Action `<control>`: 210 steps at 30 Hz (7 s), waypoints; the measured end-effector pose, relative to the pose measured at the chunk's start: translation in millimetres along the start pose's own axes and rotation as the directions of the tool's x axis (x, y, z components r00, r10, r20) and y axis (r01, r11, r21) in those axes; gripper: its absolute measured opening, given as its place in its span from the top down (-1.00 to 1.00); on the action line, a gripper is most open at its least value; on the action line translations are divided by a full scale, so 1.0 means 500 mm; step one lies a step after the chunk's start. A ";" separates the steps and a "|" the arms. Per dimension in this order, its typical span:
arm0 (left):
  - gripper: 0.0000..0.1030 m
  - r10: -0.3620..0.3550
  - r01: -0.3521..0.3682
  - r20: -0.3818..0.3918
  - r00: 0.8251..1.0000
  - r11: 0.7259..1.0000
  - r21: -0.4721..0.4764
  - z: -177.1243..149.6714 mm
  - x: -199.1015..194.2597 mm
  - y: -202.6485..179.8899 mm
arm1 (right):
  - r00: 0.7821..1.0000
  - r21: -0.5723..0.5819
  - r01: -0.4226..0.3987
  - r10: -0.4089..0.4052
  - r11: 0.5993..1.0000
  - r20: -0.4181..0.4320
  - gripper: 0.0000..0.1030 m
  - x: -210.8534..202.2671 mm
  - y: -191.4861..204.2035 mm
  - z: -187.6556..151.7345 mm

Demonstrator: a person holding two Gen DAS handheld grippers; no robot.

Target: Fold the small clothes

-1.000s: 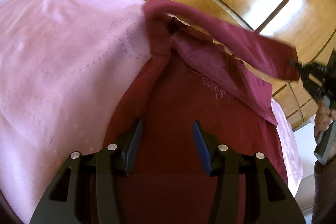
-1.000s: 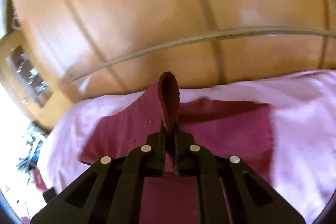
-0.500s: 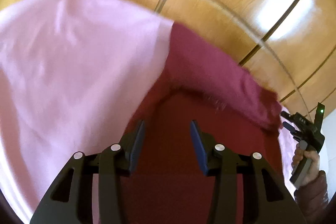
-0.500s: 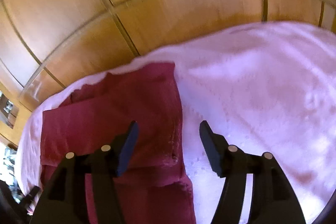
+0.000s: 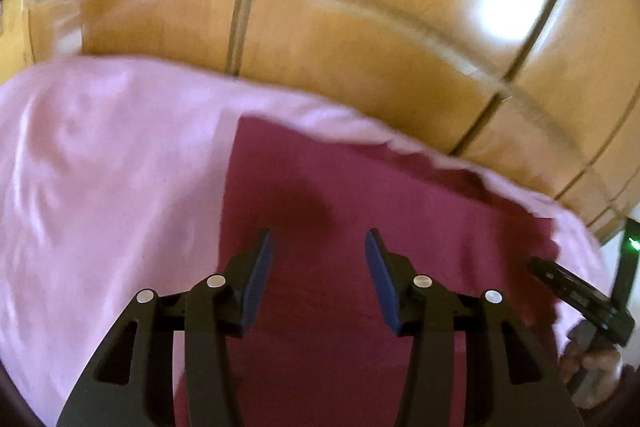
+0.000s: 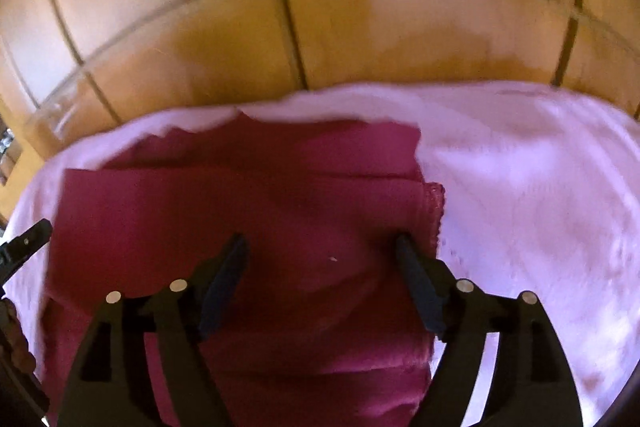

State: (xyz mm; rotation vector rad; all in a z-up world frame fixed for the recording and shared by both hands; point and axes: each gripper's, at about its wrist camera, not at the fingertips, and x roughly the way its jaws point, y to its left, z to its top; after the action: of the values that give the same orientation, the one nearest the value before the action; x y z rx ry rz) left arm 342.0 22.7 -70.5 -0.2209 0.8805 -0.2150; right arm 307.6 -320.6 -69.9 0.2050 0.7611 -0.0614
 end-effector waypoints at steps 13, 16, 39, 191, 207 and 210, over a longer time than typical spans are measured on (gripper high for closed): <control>0.14 0.100 -0.101 0.009 0.995 0.993 0.069 -0.036 0.008 0.006 | 0.997 -0.140 0.052 -0.043 0.989 0.065 -0.86 0.022 0.026 -0.043; 0.07 0.080 -0.082 0.028 0.996 0.995 0.054 -0.058 -0.043 -0.013 | 0.996 -0.143 0.066 -0.058 0.988 0.061 -0.88 0.021 0.034 -0.038; -0.35 0.050 -0.074 0.178 0.983 0.989 0.127 -0.248 -0.320 -0.040 | 0.999 -0.192 0.008 -0.016 0.981 -0.042 -0.95 -0.169 0.060 -0.238; 0.76 0.120 -0.118 -0.084 0.989 0.992 0.034 -0.013 0.004 0.088 | 0.997 -0.052 0.020 -0.023 0.998 -0.073 0.74 -0.035 -0.053 0.025; -0.17 -0.229 0.215 -0.123 0.966 0.970 -0.115 -0.241 -0.248 0.195 | 0.944 0.052 -0.286 0.291 0.957 -0.158 -0.26 -0.258 -0.182 -0.227; -0.17 -0.277 0.255 -0.155 0.948 0.956 -0.144 -0.310 -0.260 0.186 | 0.934 0.089 -0.297 0.309 0.951 -0.180 0.05 -0.259 -0.181 -0.282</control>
State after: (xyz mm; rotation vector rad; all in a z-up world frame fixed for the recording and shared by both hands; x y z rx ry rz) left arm 149.5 131.5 -96.1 -0.4418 1.0381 -0.4384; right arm 106.5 -382.6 -94.6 0.3889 0.9126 0.2322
